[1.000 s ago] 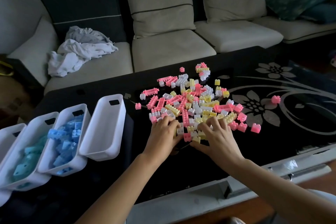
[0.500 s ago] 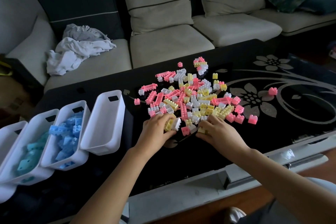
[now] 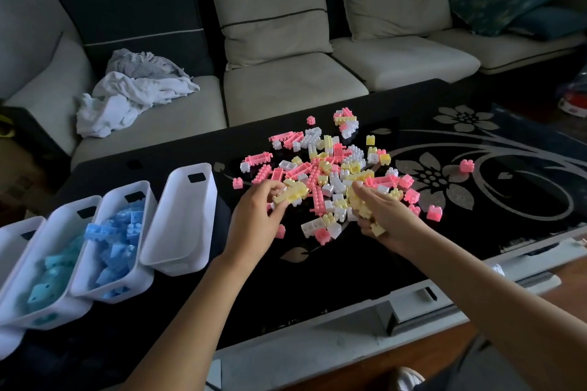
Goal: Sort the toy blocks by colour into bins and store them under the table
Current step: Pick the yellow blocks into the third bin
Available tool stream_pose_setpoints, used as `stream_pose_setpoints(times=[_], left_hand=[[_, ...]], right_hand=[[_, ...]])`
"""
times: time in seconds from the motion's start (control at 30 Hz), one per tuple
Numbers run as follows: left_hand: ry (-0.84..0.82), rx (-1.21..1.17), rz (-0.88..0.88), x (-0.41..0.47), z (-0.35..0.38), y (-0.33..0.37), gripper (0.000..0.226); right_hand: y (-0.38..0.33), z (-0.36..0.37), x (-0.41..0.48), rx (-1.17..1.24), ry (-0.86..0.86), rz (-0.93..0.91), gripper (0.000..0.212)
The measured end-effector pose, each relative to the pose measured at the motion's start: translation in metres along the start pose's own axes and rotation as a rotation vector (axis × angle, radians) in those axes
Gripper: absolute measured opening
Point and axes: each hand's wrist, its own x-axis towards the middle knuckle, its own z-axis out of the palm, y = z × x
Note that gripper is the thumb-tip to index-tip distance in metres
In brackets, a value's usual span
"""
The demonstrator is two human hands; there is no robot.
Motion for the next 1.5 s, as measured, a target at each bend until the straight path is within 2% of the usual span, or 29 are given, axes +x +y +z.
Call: stream_pose_setpoints(times=[0.07, 0.2, 0.33, 0.43, 0.57, 0.63, 0.73, 0.9, 1.03, 1.23, 1.3, 1.43, 1.5], left_hand=[[0.092, -0.026, -0.051, -0.002, -0.017, 0.002, 0.027], [0.28, 0.004, -0.17, -0.02, -0.053, -0.009, 0.023], [0.332, 0.076, -0.342, -0.023, -0.083, -0.029, 0.017], [0.299, 0.157, -0.463, -0.025, -0.098, -0.043, 0.017], [0.247, 0.241, -0.539, -0.028, -0.102, -0.052, 0.017], [0.268, 0.227, -0.56, -0.028, -0.104, -0.053, 0.017], [0.33, 0.22, -0.592, -0.031, -0.11, -0.056, 0.019], [0.265, 0.214, -0.593, -0.036, -0.109, -0.057, 0.026], [0.302, 0.194, -0.574, -0.035, -0.11, -0.055, 0.023], [0.391, 0.11, -0.481, -0.029, -0.103, -0.05, 0.021], [0.298, 0.131, -0.438, -0.026, -0.098, -0.052, 0.027], [-0.06, 0.165, -0.438, -0.027, -0.085, -0.053, 0.049], [-0.073, 0.179, -0.46, -0.026, -0.081, -0.05, 0.053]], right_hand=[[-0.01, 0.012, 0.007, 0.235, -0.077, 0.176, 0.033], [-0.027, 0.057, 0.021, 0.299, -0.317, 0.294, 0.033], [-0.039, 0.115, 0.036, 0.263, -0.481, 0.34, 0.032], [-0.045, 0.163, 0.05, 0.032, -0.485, 0.284, 0.032], [-0.051, 0.215, 0.064, -0.537, -0.341, 0.067, 0.031], [-0.049, 0.234, 0.067, -0.706, -0.318, -0.009, 0.027], [-0.043, 0.254, 0.07, -0.822, -0.298, -0.06, 0.027], [-0.045, 0.273, 0.069, -0.874, -0.297, -0.086, 0.035], [-0.056, 0.275, 0.065, -0.854, -0.308, -0.092, 0.042], [-0.075, 0.246, 0.064, -0.888, -0.366, -0.067, 0.036], [-0.08, 0.221, 0.059, -0.907, -0.36, -0.06, 0.04], [-0.078, 0.152, 0.049, -0.971, -0.354, -0.16, 0.037], [-0.074, 0.115, 0.045, -1.012, -0.333, -0.182, 0.032]])
